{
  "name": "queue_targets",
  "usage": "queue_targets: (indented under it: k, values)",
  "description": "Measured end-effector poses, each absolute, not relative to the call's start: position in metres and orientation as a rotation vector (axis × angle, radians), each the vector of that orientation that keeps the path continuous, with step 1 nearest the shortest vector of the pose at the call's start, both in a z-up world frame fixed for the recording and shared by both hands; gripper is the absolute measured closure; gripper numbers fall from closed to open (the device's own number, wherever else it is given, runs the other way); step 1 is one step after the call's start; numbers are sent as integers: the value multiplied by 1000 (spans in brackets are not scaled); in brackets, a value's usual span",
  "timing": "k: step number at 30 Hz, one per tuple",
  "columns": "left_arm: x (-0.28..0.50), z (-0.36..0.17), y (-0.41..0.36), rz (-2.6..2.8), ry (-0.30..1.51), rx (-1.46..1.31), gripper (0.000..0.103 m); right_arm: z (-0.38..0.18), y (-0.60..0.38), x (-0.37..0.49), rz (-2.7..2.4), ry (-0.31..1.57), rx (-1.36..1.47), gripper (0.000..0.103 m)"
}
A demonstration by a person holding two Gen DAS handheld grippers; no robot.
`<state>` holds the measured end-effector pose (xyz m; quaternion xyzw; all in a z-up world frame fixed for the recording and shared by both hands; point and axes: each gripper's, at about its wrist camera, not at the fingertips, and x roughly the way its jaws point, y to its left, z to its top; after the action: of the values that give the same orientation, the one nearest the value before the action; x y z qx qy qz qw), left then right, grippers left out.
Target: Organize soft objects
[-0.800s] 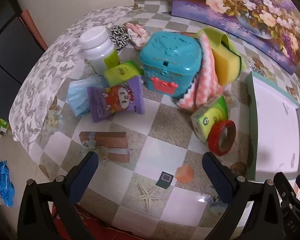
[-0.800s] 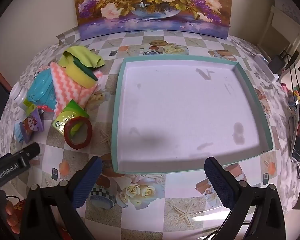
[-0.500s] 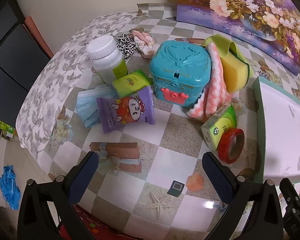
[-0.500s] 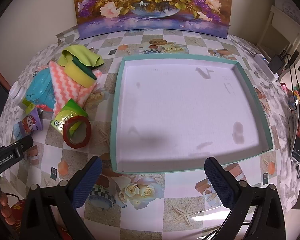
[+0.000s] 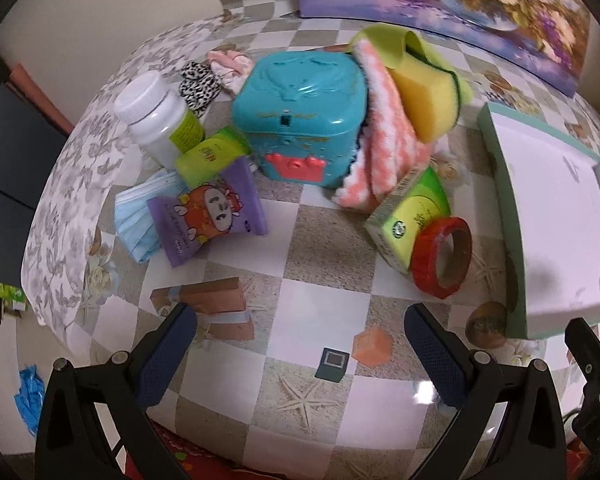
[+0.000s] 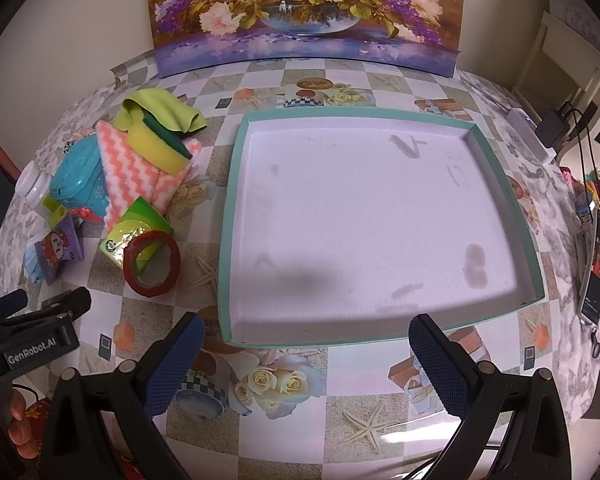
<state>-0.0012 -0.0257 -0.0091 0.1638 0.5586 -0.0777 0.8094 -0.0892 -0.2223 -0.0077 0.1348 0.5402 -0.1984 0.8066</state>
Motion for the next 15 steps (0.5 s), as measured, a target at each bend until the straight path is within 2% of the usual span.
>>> queue_targets:
  k: [15]
  values:
    - [1, -5, -23, -223, 1226, 335, 0, -9, -221, -89, -426, 1163, 282, 0]
